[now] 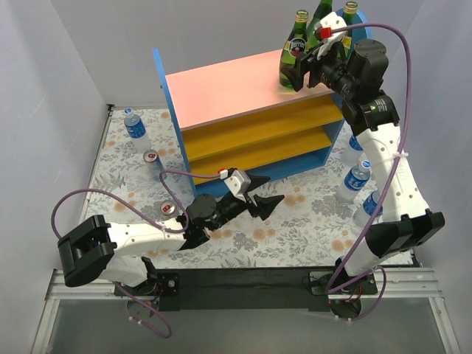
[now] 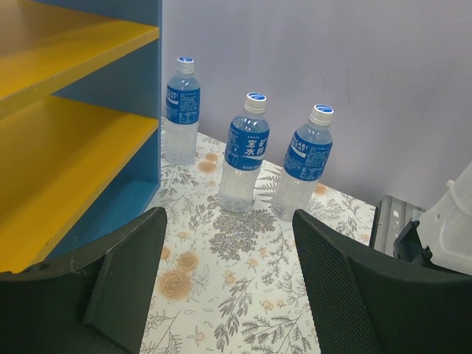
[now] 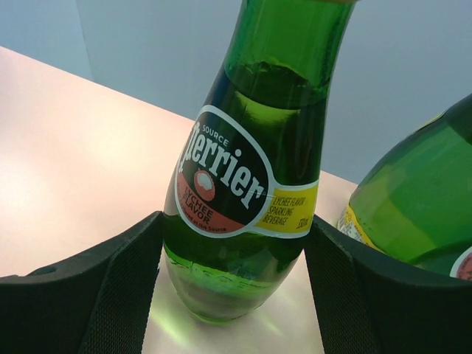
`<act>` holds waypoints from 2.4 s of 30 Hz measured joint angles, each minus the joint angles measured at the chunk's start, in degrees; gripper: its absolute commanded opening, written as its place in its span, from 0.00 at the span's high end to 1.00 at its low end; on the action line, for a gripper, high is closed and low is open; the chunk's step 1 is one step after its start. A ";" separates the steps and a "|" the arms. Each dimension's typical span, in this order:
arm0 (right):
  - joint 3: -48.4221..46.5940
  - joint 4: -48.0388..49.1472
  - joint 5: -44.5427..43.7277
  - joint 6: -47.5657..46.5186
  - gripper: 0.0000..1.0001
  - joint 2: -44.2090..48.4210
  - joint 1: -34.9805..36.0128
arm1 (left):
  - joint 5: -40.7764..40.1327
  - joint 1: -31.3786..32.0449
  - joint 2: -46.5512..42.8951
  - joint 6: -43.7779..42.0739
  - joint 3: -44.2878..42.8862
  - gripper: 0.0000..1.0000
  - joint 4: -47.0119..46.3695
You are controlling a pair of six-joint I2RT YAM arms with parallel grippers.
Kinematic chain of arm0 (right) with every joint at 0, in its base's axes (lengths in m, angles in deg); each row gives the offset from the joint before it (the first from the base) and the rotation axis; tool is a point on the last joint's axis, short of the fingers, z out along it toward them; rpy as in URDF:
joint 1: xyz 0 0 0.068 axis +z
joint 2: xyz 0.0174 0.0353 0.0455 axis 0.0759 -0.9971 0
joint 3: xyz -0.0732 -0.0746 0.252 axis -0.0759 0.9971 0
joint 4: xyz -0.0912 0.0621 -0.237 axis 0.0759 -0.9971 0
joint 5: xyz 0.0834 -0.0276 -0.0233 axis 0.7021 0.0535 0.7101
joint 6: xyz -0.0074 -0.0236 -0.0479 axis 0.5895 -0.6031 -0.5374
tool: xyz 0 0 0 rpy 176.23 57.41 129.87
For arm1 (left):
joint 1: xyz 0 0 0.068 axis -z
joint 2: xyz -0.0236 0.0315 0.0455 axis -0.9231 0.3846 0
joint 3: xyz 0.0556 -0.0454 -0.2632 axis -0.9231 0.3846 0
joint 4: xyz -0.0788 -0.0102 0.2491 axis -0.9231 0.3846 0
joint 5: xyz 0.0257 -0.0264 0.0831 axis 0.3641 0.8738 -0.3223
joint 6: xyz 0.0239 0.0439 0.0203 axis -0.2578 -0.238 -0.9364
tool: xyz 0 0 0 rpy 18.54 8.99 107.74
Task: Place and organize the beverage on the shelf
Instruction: Place the drink on the shelf.
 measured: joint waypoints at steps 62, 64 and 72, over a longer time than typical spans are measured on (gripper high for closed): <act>-2.82 0.66 -2.75 0.17 0.08 -2.95 -0.07 | -0.17 0.00 -4.92 1.44 2.54 0.33 2.84; -2.12 0.61 -2.78 0.17 0.08 -1.90 -0.07 | -0.04 0.00 -5.09 1.51 2.54 0.33 2.99; 3.13 0.24 -3.43 -0.63 0.09 4.42 -0.07 | 0.66 0.00 -6.08 1.66 2.49 0.33 5.05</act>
